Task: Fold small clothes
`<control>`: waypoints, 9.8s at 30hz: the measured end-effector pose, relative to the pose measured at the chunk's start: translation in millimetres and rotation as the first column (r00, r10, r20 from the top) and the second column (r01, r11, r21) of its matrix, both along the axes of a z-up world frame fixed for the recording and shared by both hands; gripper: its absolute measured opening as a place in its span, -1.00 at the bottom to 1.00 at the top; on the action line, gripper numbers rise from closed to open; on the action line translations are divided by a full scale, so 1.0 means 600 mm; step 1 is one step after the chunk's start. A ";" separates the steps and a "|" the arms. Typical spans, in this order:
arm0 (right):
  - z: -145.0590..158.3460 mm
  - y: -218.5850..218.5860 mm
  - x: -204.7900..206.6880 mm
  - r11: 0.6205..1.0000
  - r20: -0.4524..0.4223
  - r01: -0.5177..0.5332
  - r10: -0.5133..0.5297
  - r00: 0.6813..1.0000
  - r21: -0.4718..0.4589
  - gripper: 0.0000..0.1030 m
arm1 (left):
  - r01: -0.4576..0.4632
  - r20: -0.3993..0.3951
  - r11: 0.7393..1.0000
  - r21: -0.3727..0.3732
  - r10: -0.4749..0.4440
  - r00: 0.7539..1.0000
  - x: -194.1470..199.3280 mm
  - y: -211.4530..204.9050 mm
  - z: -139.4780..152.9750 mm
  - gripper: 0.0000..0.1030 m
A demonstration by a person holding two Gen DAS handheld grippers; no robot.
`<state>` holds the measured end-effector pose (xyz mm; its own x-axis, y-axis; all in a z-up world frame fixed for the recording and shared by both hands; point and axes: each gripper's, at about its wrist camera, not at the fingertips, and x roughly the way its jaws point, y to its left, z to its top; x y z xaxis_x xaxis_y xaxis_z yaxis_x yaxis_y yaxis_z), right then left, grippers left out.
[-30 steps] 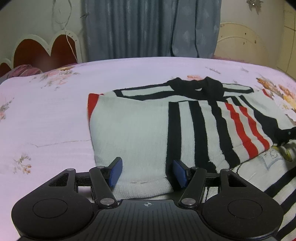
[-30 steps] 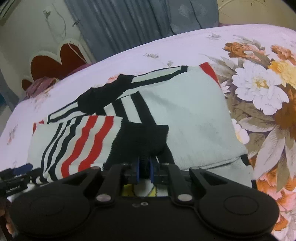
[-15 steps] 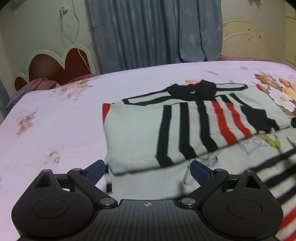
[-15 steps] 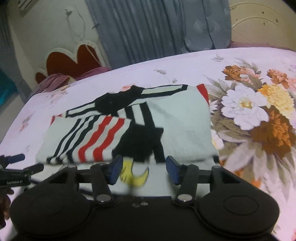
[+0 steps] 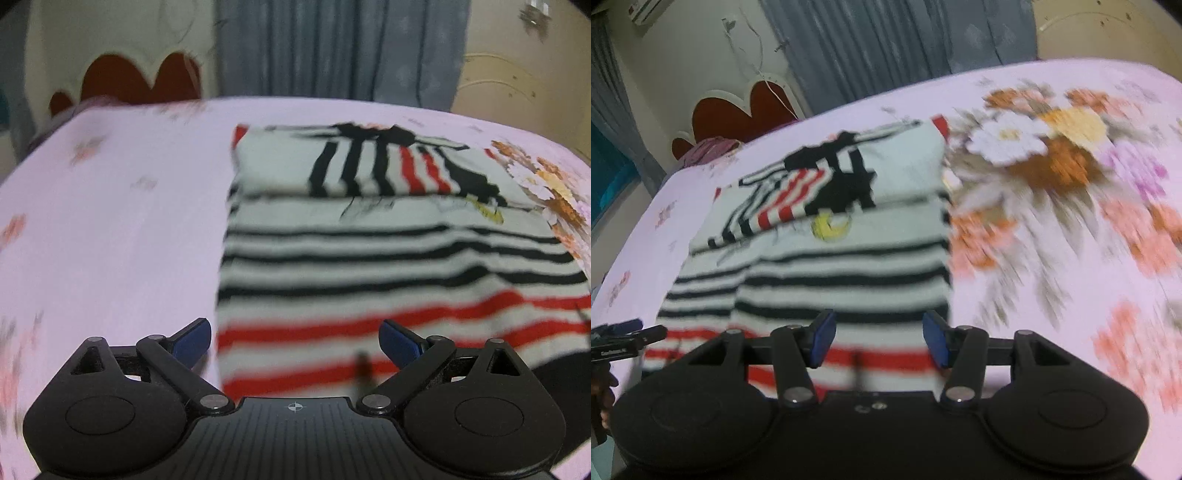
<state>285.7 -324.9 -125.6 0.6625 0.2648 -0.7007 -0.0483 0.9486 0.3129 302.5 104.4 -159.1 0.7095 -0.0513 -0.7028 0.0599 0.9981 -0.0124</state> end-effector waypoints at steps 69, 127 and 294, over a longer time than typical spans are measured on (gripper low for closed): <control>0.048 -0.057 0.059 0.913 0.144 -0.032 -0.029 0.989 0.407 -0.91 | 0.013 0.145 0.723 -0.690 0.121 0.982 0.025 0.140 0.034 -0.94; -0.047 0.045 0.533 0.957 0.071 0.038 -0.018 0.997 -0.288 -0.90 | -0.039 0.075 0.992 -0.123 0.049 0.996 0.571 0.019 -0.021 -0.92; -0.057 0.264 0.401 0.970 0.020 -0.171 0.177 0.984 -0.175 -1.00 | -0.296 -0.085 0.482 -0.825 0.411 0.908 0.303 0.105 -0.133 -0.68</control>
